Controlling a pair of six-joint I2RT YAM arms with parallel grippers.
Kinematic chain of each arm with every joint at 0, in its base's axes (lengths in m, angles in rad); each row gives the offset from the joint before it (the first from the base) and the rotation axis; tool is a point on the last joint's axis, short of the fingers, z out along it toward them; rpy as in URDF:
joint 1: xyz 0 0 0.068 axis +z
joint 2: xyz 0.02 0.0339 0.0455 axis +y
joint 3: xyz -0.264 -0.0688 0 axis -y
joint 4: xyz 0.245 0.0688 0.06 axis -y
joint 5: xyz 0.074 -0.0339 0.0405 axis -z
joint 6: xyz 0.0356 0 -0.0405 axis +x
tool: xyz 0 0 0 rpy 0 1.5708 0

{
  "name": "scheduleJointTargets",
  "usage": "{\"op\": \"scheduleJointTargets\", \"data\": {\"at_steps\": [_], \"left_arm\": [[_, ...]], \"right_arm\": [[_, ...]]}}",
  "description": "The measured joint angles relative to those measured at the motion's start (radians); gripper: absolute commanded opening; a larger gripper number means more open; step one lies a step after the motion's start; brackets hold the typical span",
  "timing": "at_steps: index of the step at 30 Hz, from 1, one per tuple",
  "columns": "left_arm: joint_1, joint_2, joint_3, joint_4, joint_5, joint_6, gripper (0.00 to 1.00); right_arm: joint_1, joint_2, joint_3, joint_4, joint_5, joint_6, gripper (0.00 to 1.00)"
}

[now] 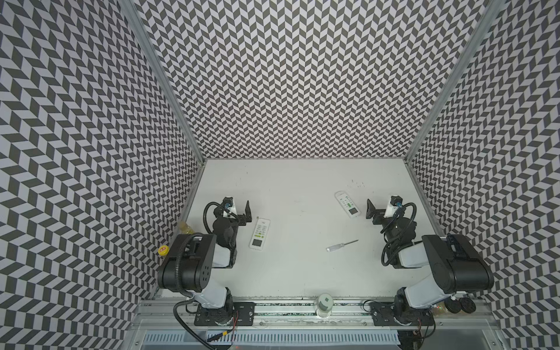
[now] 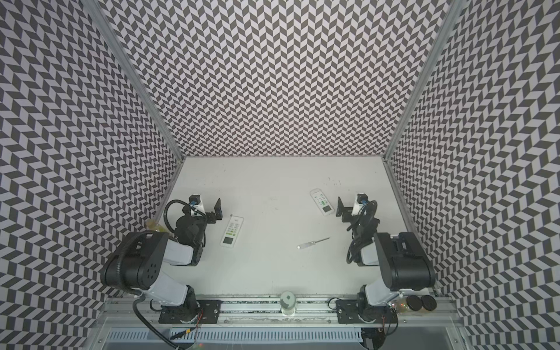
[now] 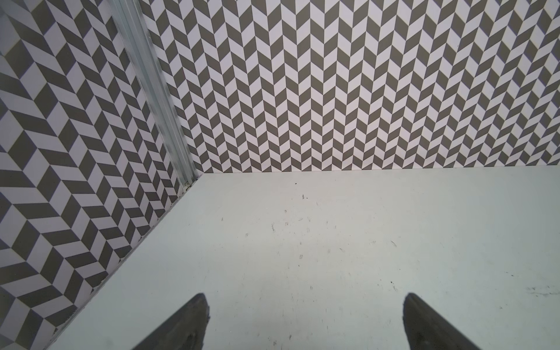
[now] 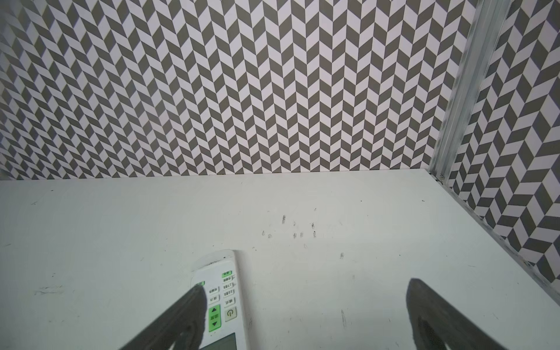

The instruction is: Unload the batteries from the remote control

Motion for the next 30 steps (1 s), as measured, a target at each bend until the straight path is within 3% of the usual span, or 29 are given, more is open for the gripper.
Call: {"op": "scheduleJointTargets", "data": {"at_steps": [30], "left_arm": [[0.001, 0.0, 0.0, 0.001, 0.001, 0.004, 1.0]], "right_arm": [[-0.002, 0.0, 0.0, 0.001, 0.011, 0.006, 0.99]]}}
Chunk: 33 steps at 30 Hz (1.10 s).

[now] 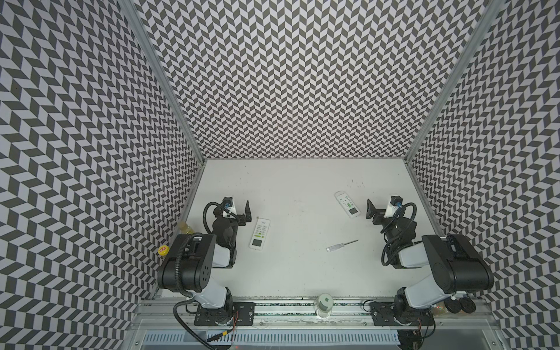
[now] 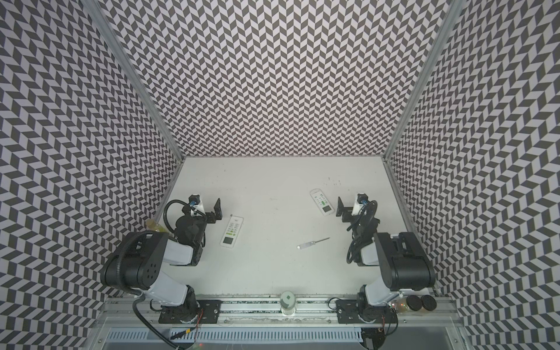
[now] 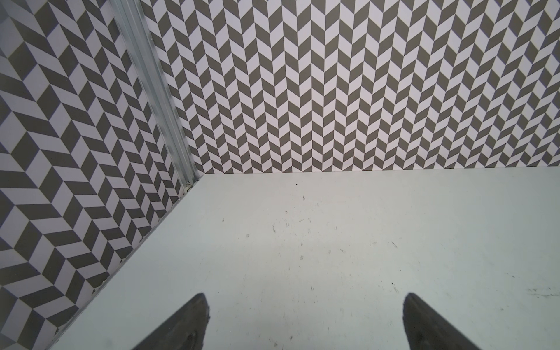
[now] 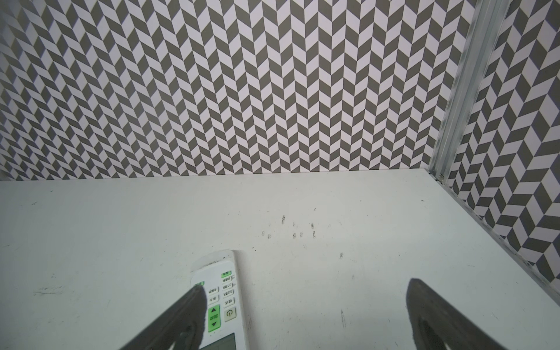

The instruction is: Unload the batteries from the remote control

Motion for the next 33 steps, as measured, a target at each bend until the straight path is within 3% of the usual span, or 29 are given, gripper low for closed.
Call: {"op": "scheduleJointTargets", "data": {"at_steps": [6, 13, 17, 20, 24, 33], "left_arm": [[-0.006, -0.087, 0.034, -0.115, 0.015, 0.013, 1.0], [-0.024, -0.14, 0.435, -0.593, 0.047, 0.049, 1.0], [-0.053, -0.181, 0.624, -0.858, 0.078, 0.045, 1.0], [-0.089, -0.191, 0.738, -1.018, 0.094, 0.012, 1.0], [-0.113, -0.23, 0.724, -1.096, 0.171, -0.041, 1.0], [-0.08, -0.246, 0.575, -1.183, 0.338, -0.114, 1.0]], "right_arm": [[-0.001, -0.11, -0.041, -0.059, 0.102, 0.039, 1.0], [0.0, -0.349, 0.15, -0.386, 0.13, 0.169, 1.0], [0.0, -0.361, 0.282, -0.544, 0.112, 0.342, 1.0], [0.0, -0.311, 0.365, -0.658, 0.02, 0.419, 1.0], [0.038, -0.22, 0.504, -0.877, -0.044, 0.419, 1.0], [0.23, -0.073, 0.663, -1.186, 0.005, 0.215, 0.99]]}}
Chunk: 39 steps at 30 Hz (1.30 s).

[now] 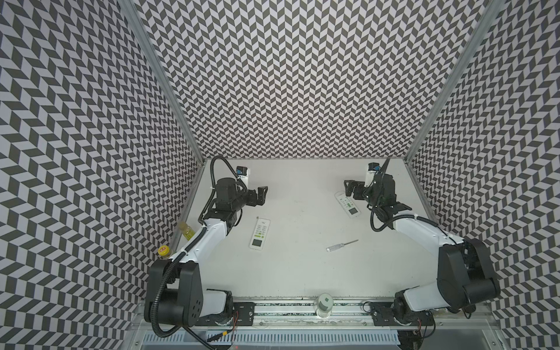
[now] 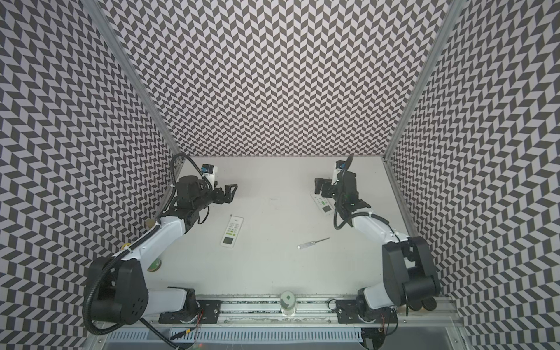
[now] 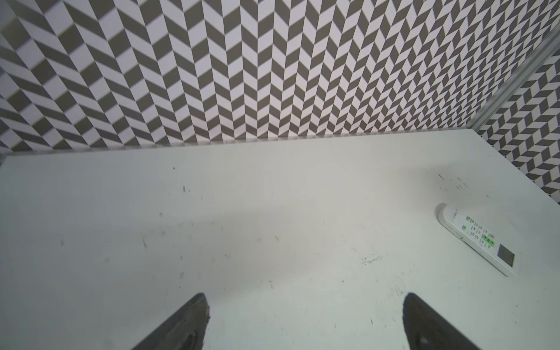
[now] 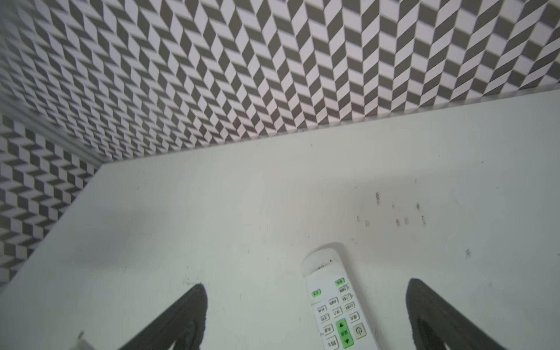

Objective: Unload the batteries from the remote control
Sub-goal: 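Reach the right gripper to the farther white remote and grasp it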

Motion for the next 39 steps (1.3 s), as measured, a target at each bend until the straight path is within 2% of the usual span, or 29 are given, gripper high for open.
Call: {"op": "scheduleJointTargets", "data": {"at_steps": [9, 30, 37, 39], "left_arm": [[-0.101, 0.029, 0.075, -0.014, -0.017, 0.037, 1.0], [-0.08, 0.059, 0.087, -0.039, -0.006, 0.044, 1.0], [-0.073, 0.058, 0.093, -0.043, -0.017, 0.061, 1.0], [-0.071, 0.058, 0.093, -0.043, -0.021, 0.067, 1.0]], "right_arm": [[0.013, 0.105, 0.002, -0.129, 0.066, -0.148, 1.0], [0.013, 0.219, -0.027, -0.126, 0.036, -0.276, 0.91], [0.013, 0.271, -0.02, -0.132, 0.018, -0.301, 0.79], [0.013, 0.284, -0.006, -0.133, 0.007, -0.305, 0.72]]}}
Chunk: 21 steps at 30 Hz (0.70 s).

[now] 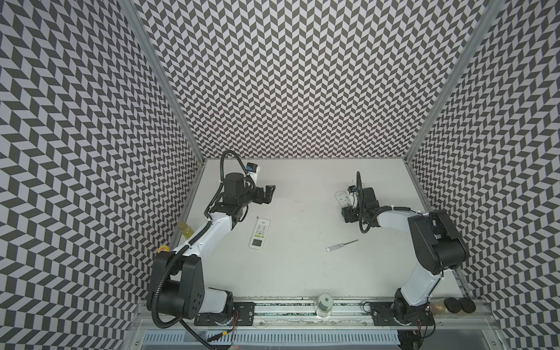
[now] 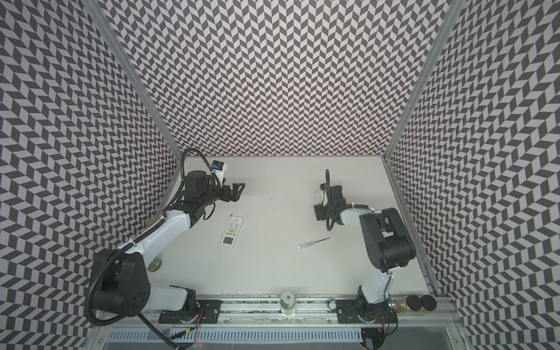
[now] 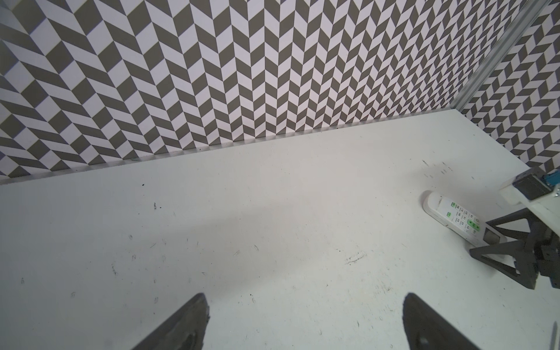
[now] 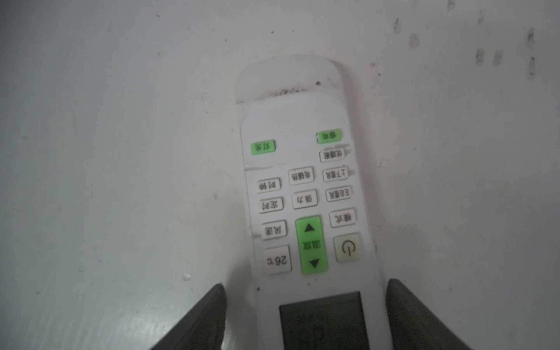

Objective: Unload the batteries from the remote control
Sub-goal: 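Reach the right gripper to the farther white remote and grasp it, then lift the remote with the right gripper while the left arm reaches toward it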

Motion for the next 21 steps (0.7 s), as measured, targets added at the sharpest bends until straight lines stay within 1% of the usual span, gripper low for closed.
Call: {"op": "scheduleJointTargets", "data": {"at_steps": [3, 7, 8, 9, 15, 16, 21], "left_arm": [[0.003, -0.001, 0.0, -0.001, -0.003, 0.018, 1.0], [0.008, -0.001, 0.0, -0.002, -0.005, 0.051, 1.0], [0.008, -0.002, 0.0, -0.002, -0.007, 0.062, 1.0], [0.008, -0.002, 0.0, -0.005, -0.008, 0.075, 1.0], [0.01, -0.01, 0.018, -0.027, -0.008, 0.154, 1.0], [0.01, -0.011, 0.024, -0.033, -0.008, 0.168, 1.0], [0.005, -0.014, 0.089, -0.093, -0.003, 0.255, 1.0]], "right_arm": [[0.0, 0.024, 0.03, -0.01, -0.023, -0.009, 0.63], [0.0, 0.043, 0.055, -0.013, -0.046, -0.016, 0.6], [0.0, 0.044, 0.056, -0.015, -0.05, -0.018, 0.56], [0.0, 0.045, 0.06, -0.019, -0.056, -0.02, 0.55], [0.006, 0.049, 0.071, -0.03, -0.082, -0.026, 0.51], [0.01, 0.049, 0.071, -0.03, -0.09, -0.03, 0.47], [0.052, 0.04, 0.069, -0.04, -0.137, -0.051, 0.47]]}}
